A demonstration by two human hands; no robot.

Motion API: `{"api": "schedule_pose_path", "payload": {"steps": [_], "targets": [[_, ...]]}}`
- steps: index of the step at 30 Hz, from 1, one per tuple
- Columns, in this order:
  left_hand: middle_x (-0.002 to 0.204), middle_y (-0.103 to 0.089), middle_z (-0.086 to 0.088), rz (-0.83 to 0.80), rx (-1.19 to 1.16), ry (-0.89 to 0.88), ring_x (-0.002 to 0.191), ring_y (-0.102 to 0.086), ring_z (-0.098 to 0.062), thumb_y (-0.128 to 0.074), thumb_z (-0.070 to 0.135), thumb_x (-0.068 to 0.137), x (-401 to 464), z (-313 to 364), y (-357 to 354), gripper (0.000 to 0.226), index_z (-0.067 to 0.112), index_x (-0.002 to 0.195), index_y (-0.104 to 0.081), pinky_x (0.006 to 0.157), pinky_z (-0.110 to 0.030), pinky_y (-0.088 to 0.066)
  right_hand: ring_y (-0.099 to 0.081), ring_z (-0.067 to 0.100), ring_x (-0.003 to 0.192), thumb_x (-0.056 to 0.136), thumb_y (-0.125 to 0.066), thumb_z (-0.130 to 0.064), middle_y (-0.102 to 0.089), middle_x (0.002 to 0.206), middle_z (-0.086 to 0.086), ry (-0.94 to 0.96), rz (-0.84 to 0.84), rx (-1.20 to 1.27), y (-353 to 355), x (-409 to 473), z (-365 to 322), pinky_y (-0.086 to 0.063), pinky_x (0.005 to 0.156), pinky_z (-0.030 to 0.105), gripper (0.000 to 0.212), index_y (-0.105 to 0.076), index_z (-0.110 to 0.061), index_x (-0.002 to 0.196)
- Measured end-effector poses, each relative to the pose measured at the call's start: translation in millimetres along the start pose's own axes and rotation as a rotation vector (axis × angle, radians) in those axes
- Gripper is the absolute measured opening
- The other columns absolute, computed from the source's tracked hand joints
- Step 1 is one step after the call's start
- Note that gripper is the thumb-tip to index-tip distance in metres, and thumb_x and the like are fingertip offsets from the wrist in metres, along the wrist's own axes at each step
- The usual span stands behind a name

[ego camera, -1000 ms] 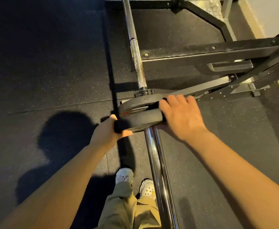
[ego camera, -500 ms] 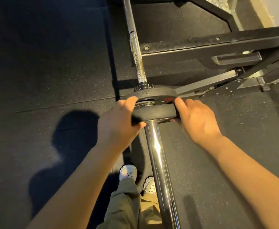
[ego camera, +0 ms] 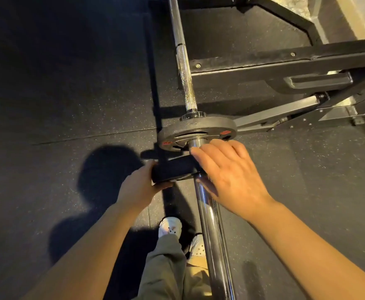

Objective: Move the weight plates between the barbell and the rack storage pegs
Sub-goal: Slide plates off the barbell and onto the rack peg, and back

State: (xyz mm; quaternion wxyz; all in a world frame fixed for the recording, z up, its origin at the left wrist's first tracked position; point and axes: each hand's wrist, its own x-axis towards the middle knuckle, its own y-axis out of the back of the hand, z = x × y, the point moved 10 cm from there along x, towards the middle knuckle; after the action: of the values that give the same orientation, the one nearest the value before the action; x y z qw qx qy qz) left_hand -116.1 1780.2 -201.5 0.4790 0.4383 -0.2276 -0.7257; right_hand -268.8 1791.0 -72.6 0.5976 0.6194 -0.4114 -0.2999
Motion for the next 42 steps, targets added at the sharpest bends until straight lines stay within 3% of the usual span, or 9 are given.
{"api": "schedule_pose_path", "payload": {"steps": [4,8,13,16,22,26,34,37,42], "targets": [[0.091,-0.062,0.008,-0.031,-0.162,0.052,0.081,-0.057,-0.005,-0.068,0.037,0.084,0,-8,-13,0.047,0.018,0.123,-0.049,0.090,-0.031,-0.050,-0.056,0.031,0.099,0.078,-0.073,-0.035,-0.060,0.110,0.007,-0.313,-0.220,0.072,-26,-36,84,-0.040,0.076,0.039,0.053,-0.053,-0.011,0.121],[0.125,-0.055,0.003,0.278,-0.113,-0.154,0.112,-0.053,-0.011,-0.073,0.044,0.075,-18,41,23,0.070,0.023,0.135,-0.043,0.092,-0.025,-0.042,-0.052,0.031,0.089,0.088,-0.064,-0.030,-0.055,0.103,0.009,-0.413,-0.288,0.152,-50,-49,104,-0.032,0.061,0.034,0.035,-0.047,-0.011,0.112],[0.113,-0.062,-0.004,0.485,0.097,-0.403,0.103,-0.057,-0.018,-0.059,0.057,0.079,-36,113,28,0.067,0.016,0.131,-0.051,0.092,-0.033,-0.045,-0.053,0.041,0.096,0.087,-0.065,-0.021,-0.054,0.111,0.020,-0.432,-0.263,0.142,-53,-50,103,-0.033,0.065,0.035,0.041,-0.045,-0.002,0.118],[0.107,-0.060,-0.010,0.615,0.123,-0.403,0.097,-0.058,-0.025,-0.051,0.041,0.090,-40,104,21,0.047,0.013,0.126,-0.045,0.088,-0.037,-0.045,-0.055,0.043,0.088,0.083,-0.069,-0.016,-0.057,0.103,0.023,-0.404,-0.213,0.064,-48,-51,92,-0.040,0.064,0.041,0.043,-0.048,0.002,0.116],[0.113,-0.059,-0.009,0.424,-0.008,-0.301,0.104,-0.058,-0.024,-0.054,0.024,0.088,-32,61,10,0.037,0.012,0.123,-0.047,0.092,-0.039,-0.048,-0.054,0.038,0.083,0.077,-0.073,-0.020,-0.057,0.096,0.018,-0.281,-0.052,-0.117,-23,-47,61,-0.047,0.067,0.046,0.053,-0.046,-0.005,0.121],[0.115,-0.061,-0.007,0.347,-0.029,-0.196,0.105,-0.059,-0.020,-0.064,0.019,0.087,-29,39,10,0.039,0.010,0.123,-0.052,0.092,-0.025,-0.041,-0.051,0.034,0.083,0.074,-0.077,-0.013,-0.057,0.095,0.014,-0.244,-0.045,-0.217,-17,-40,40,-0.043,0.067,0.044,0.057,-0.047,-0.010,0.123],[0.115,-0.055,-0.003,0.367,0.103,-0.310,0.105,-0.053,-0.018,-0.064,0.049,0.079,-32,110,13,0.054,0.020,0.124,-0.054,0.094,-0.040,-0.044,-0.052,0.035,0.080,0.072,-0.079,-0.018,-0.056,0.091,0.014,-0.285,-0.015,-0.228,-14,-40,38,-0.044,0.066,0.044,0.057,-0.050,-0.011,0.121],[0.109,-0.057,-0.006,0.406,0.118,-0.333,0.098,-0.055,-0.020,-0.047,0.067,0.080,-30,103,9,0.067,0.012,0.117,-0.058,0.086,-0.033,-0.042,-0.052,0.036,0.084,0.072,-0.078,-0.019,-0.057,0.094,0.013,-0.298,0.011,-0.126,-10,-40,36,-0.044,0.066,0.045,0.052,-0.056,-0.012,0.119],[0.096,-0.060,-0.007,0.460,0.118,-0.441,0.082,-0.058,-0.019,-0.039,0.066,0.089,-39,92,16,0.065,0.006,0.107,-0.056,0.071,-0.033,-0.048,-0.052,0.034,0.100,0.068,-0.078,-0.028,-0.057,0.112,0.009,-0.266,0.015,0.004,-8,-44,46,-0.040,0.080,0.046,0.062,-0.054,-0.012,0.123]]}}
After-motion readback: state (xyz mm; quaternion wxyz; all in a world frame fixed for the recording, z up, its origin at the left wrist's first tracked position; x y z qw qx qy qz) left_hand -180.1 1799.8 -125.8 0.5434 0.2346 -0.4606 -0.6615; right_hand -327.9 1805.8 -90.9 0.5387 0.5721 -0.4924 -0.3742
